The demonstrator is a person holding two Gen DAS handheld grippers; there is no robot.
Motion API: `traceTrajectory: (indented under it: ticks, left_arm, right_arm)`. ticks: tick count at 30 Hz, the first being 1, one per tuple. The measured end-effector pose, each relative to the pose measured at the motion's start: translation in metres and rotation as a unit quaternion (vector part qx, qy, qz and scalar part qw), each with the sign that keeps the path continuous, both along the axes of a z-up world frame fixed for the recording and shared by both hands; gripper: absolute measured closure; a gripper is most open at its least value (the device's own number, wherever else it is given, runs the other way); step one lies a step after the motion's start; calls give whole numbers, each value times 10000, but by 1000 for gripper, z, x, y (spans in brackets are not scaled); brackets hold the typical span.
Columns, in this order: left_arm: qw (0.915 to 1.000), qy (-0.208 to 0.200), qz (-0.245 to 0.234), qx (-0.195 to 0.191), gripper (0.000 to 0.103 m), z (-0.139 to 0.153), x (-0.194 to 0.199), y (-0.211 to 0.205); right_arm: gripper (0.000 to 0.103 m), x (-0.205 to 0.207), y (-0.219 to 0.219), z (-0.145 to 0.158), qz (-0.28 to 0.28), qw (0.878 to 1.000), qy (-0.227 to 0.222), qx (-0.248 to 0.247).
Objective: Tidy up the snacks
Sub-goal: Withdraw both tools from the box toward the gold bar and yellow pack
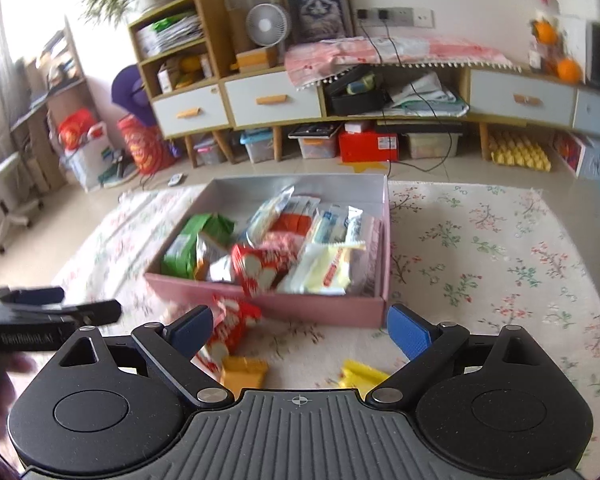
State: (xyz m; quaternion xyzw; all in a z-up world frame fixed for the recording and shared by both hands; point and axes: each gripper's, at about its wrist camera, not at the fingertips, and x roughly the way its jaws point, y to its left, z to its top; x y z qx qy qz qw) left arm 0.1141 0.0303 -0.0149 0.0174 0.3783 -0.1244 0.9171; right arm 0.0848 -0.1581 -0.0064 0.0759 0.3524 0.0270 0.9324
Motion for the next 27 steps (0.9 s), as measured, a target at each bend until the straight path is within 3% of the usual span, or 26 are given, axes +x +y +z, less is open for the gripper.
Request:
traceTrajectory:
  ticks: [9,19,27]
  left_arm:
    - [9996,218,19,-160,0,-10,-19,24]
    - [9991,391,-157,-8,0,-31,-36,32]
    - [9972,650,-301,203,0,-54,-48,24]
  right_arm:
    - [7,-32,-10,-20,80,9988,108,-476]
    - [7,-53,-25,-38,64,9971,262,-714]
    - [7,-57,-11,-66,391,9924,654,-963]
